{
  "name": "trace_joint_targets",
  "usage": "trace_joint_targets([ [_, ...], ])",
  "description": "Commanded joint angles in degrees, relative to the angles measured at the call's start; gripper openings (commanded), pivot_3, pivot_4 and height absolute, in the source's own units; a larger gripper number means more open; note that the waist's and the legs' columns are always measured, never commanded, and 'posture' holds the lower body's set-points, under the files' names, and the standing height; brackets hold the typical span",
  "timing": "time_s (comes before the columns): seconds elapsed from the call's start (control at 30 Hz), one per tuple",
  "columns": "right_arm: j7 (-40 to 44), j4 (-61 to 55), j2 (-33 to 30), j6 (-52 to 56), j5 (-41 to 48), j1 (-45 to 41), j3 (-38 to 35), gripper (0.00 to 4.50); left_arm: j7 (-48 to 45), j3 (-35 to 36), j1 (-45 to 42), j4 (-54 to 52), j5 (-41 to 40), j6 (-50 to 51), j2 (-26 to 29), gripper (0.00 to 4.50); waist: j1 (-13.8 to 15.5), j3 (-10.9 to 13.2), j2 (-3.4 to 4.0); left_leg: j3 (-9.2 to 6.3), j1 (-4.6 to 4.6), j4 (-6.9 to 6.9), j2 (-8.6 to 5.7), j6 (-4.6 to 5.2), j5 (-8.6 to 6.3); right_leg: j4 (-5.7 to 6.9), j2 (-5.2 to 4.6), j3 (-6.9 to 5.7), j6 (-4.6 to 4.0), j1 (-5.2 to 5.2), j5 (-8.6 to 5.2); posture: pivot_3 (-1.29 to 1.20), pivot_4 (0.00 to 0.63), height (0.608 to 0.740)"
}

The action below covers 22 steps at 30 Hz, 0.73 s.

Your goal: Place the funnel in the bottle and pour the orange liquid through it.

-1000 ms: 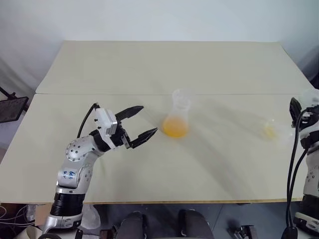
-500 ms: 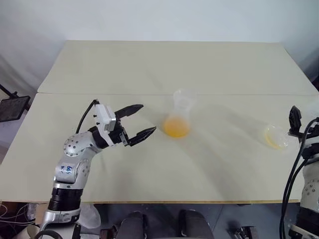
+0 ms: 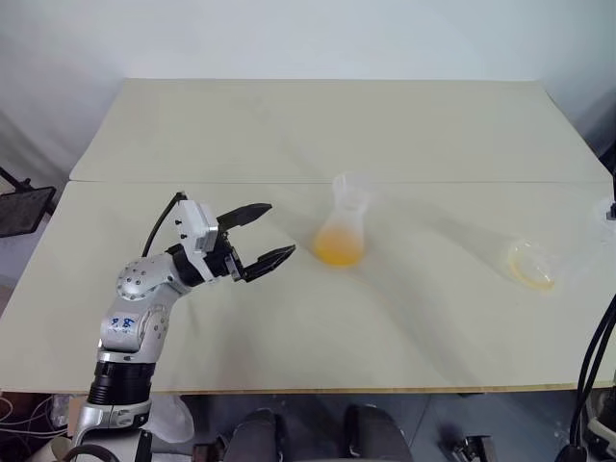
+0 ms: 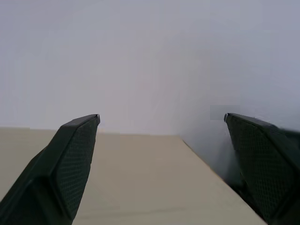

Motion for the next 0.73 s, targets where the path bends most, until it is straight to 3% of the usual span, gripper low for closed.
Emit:
trace_joint_targets([
  [0.03, 11.7, -3.8, -4.7, 1.3, 6.8, -2.3, 5.1, 4.48, -0.7, 1.5, 0.6, -2.1, -0.7, 0.7, 2.4, 4.5, -0.1, 0.0, 0.01, 0.0, 0.01, 0.0, 0.01, 0.0, 0.0, 0.01, 0.0, 0.0, 0.0, 0.0, 0.0, 0.0, 0.15, 0.74],
  [0.17, 22.8, -4.5, -7.4, 0.8, 7.6, 0.1, 12.1, 4.48, -0.6, 3.6, 2.8, -2.0, 0.0, 1.4, 6.0, 4.5, 0.0, 0.0, 0.0, -0.04, 0.01, -0.02, 0.03, 0.01, 0.0, 0.01, 0.01, -0.03, 0.0, 0.0, 0.0, 0.0, 0.15, 0.74],
  [0.3, 35.7, -4.6, -9.8, -1.8, 6.2, 8.2, 17.7, 4.48, -1.2, 4.6, 8.6, -6.6, 0.0, 2.1, 9.4, 4.5, 0.9, 0.1, -0.05, -0.14, -0.03, -0.07, -0.03, 0.09, -0.05, -0.02, -0.07, -0.11, 0.0, 0.01, 0.0, 0.0, 0.15, 0.74],
  [0.5, 52.4, 1.3, -11.7, -8.2, 5.3, 17.2, 19.7, 4.48, -0.3, 6.5, 17.8, -9.8, 2.2, -0.7, 10.8, 4.5, 1.5, 0.1, -0.09, -0.04, 0.01, 0.02, -0.06, 0.19, -0.11, -0.21, -0.1, -0.08, 0.08, 0.16, 0.04, 0.0, 0.15, 0.74],
  [0.63, 55.2, 5.3, -10.4, -16.4, 2.4, 16.8, 19.5, 4.48, 1.0, 7.4, 20.3, -9.3, 4.5, -4.0, 10.4, 4.5, 1.4, 0.1, -0.1, 0.02, 0.04, 0.08, -0.03, 0.17, -0.1, -0.22, -0.09, -0.06, 0.08, 0.17, 0.04, 0.0, 0.15, 0.74],
  [0.73, 52.8, 3.8, -9.1, -14.4, 3.8, 15.9, 20.2, 4.48, 3.0, 8.3, 19.8, -8.9, 5.0, -4.6, 10.1, 4.5, 1.4, 0.1, -0.1, 0.04, 0.09, 0.11, 0.02, 0.14, -0.08, -0.17, -0.07, -0.04, 0.07, 0.17, 0.04, 0.0, 0.15, 0.74],
])
